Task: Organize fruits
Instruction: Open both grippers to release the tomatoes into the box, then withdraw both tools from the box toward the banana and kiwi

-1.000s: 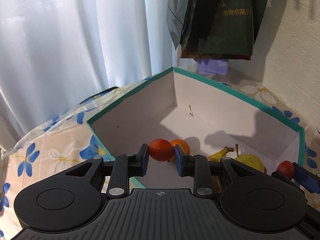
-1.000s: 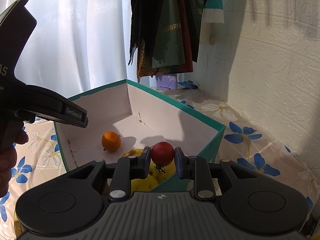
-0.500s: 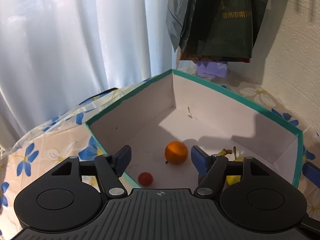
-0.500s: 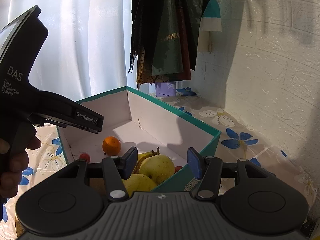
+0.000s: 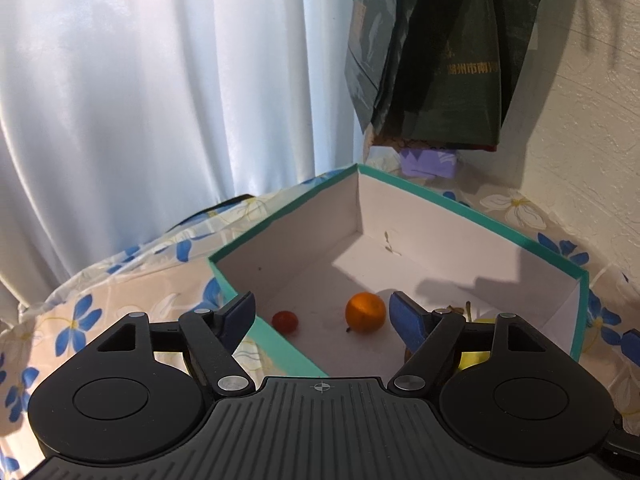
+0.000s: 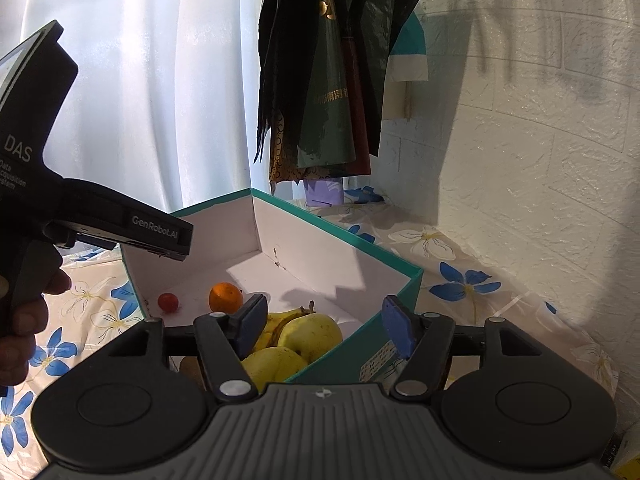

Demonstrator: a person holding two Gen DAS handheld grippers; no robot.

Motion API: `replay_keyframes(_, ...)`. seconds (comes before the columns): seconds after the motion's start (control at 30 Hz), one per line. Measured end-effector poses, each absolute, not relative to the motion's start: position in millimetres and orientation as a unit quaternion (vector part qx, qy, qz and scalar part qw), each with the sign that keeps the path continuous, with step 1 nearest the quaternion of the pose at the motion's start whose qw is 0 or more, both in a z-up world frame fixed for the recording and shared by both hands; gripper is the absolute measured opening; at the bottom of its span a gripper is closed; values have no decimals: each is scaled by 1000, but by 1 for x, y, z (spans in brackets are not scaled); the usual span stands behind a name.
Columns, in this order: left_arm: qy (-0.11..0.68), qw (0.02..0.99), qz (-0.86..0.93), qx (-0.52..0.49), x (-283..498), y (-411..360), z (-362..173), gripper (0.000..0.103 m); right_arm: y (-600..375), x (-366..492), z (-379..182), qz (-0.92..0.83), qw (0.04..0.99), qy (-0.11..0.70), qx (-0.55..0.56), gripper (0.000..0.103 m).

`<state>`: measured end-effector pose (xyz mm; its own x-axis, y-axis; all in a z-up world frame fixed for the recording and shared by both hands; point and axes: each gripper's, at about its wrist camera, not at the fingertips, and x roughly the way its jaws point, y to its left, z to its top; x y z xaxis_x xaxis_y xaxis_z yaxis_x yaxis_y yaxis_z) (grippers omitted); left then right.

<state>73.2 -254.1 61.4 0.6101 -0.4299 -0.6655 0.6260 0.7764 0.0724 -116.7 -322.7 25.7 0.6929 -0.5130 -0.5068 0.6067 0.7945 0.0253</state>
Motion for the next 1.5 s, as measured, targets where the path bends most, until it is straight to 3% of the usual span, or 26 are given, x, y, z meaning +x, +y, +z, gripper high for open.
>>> replay_keyframes(0.13, 306, 897, -293, 124, 64, -214, 85, 83, -310, -130, 35, -299, 920, 234, 99, 76)
replay_keyframes(0.4, 276, 913, -264, 143, 31, -125, 91, 96, -275, -150, 36, -259, 929, 245, 98, 83)
replay_keyframes(0.8, 426, 868, -209, 151, 10, -60, 16, 96, -214, -145, 20, -189, 929, 304, 95, 84)
replay_keyframes(1.5, 454, 861, -178, 142, -15, -1, 9, 96, -153, -153, 22, -161, 926, 332, 79, 86)
